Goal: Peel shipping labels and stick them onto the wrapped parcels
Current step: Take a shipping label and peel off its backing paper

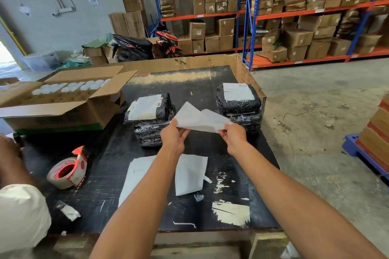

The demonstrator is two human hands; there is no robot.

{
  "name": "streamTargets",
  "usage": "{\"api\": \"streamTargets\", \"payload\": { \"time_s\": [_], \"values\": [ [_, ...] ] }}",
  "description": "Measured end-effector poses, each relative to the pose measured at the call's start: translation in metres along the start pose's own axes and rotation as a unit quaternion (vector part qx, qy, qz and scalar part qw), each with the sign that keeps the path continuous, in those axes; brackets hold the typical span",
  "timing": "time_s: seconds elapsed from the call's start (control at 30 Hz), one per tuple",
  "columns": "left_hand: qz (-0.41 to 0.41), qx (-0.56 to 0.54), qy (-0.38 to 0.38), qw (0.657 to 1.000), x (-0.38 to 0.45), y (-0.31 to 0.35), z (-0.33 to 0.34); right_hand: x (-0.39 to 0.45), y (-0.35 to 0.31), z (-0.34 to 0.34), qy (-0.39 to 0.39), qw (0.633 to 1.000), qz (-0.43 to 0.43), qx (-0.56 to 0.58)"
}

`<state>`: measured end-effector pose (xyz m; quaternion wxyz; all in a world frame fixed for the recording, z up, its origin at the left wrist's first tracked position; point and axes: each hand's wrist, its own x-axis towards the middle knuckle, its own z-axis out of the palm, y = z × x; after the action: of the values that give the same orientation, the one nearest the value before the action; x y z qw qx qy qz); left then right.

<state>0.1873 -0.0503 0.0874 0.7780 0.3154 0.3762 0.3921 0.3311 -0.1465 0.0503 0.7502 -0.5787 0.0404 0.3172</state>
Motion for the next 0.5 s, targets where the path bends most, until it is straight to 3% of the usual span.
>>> {"api": "streamTargets", "payload": {
  "time_s": [0.13,0.33,0.43,0.5],
  "values": [
    [0.018,-0.033,0.058,0.998,0.003,0.007,-0.011,0.002,0.010,-0.005,0.090,0.990,0.027,0.104],
    [0.078,-0.033,0.135,0.987,0.005,0.033,-0.022,-0.001,0.026,-0.010,0.204,0.978,0.047,0.000],
    [0.105,-0.022,0.150,0.983,0.009,0.051,-0.029,-0.003,0.036,-0.013,0.164,0.985,0.041,-0.045],
    [0.112,-0.028,0.142,0.983,0.009,0.055,-0.031,-0.002,0.047,-0.011,0.048,0.988,0.035,-0.145]
  ]
}}
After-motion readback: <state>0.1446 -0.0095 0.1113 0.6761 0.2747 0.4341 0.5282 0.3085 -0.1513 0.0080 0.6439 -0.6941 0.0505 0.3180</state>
